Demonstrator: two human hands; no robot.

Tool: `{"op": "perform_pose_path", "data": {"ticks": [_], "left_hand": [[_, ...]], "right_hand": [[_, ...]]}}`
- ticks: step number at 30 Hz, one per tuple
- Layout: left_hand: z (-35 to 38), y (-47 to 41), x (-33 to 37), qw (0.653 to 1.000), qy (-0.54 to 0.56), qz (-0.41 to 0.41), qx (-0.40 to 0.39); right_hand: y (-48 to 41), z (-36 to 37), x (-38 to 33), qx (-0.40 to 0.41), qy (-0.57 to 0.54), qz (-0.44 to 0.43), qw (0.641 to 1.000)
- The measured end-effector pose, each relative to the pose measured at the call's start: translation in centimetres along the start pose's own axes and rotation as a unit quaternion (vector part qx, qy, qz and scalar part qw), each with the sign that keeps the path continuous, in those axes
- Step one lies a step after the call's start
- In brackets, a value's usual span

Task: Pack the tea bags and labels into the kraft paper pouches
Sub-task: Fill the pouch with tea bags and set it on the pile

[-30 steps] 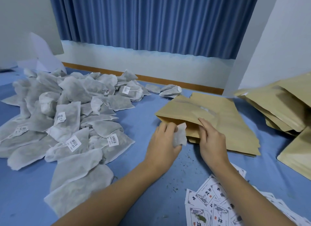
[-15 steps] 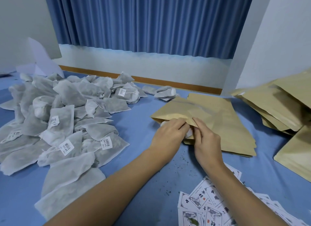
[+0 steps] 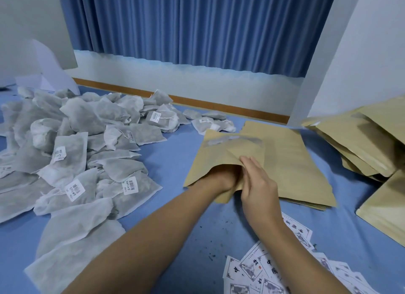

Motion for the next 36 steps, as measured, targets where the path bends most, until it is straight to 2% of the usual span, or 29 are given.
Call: {"op": "perform_pose_path", "data": {"ticks": [2, 4, 8, 11, 13, 15, 17, 19, 21, 23, 25, 28, 31, 33, 36], "left_hand": [[0.1, 1.3, 0.6, 0.999, 0.044, -0.008, 0.014], [-0.4, 3.0, -0.2, 0.996, 0.039, 0.02, 0.079], [-3.0, 5.5, -1.1, 0.984, -0.025, -0.016, 0.178], [-6.1, 6.7, -1.6, 0.944, -0.043, -0.069, 0.321], [-7.4, 7.6, -2.6, 0.909, -0.126, -0.104, 0.383], [-7.6, 8.2, -4.5, 0.907, -0.228, -0.192, 0.296], [-7.2, 9.1, -7.4, 0.903, -0.253, -0.308, 0.16], [-7.0, 10.1, -10.0, 0.887, -0.246, -0.382, 0.079], [-7.4, 10.6, -11.5, 0.872, -0.229, -0.43, 0.05], [-7.7, 10.4, -11.7, 0.865, -0.215, -0.45, 0.056], [-7.5, 10.2, -11.0, 0.867, -0.226, -0.433, 0.098], [-6.6, 9.9, -9.4, 0.905, -0.185, -0.351, 0.151], [-5.9, 9.2, -7.6, 0.928, 0.002, -0.29, 0.234], [-5.7, 8.8, -5.2, 0.917, 0.125, -0.225, 0.303], [-5.5, 8.6, -1.6, 0.902, 0.207, -0.102, 0.365]], "right_hand": [[-0.3, -0.2, 0.3, 0.008, 0.023, -0.006, 1.0], [-0.3, -0.2, 0.4, 0.002, 0.033, -0.008, 0.999], [-0.5, 0.0, 0.1, -0.012, 0.032, -0.012, 0.999], [-0.6, -0.2, 0.5, 0.004, 0.041, -0.023, 0.999], [-0.7, -0.3, 1.0, 0.005, 0.064, -0.014, 0.998], [-0.6, -0.3, 1.4, 0.003, 0.074, -0.011, 0.997], [-0.6, -0.4, 1.5, 0.004, 0.071, -0.01, 0.997], [-0.5, -0.3, 1.5, 0.005, 0.068, -0.009, 0.998], [-0.4, -0.3, 1.5, -0.005, 0.075, -0.001, 0.997], [-0.4, -0.3, 1.3, -0.006, 0.081, 0.003, 0.997], [-0.5, -0.4, 1.1, -0.005, 0.08, -0.002, 0.997], [-0.8, -0.5, 1.0, -0.01, 0.067, 0.001, 0.998], [-0.9, -0.5, 0.8, -0.009, 0.061, 0.013, 0.998], [-0.8, -0.6, 0.7, -0.01, 0.058, 0.026, 0.998], [-1.0, -0.9, 1.2, -0.004, 0.071, 0.048, 0.996]]}}
Point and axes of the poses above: each hand's wrist, its own y-axis away from the middle knuckle, its own z-axis out of the palm, x = y × z, the point moved 3 cm from there along -y, towards the middle knuckle, and after that the axes turned 15 degrees about x, right-handed, at the moved point
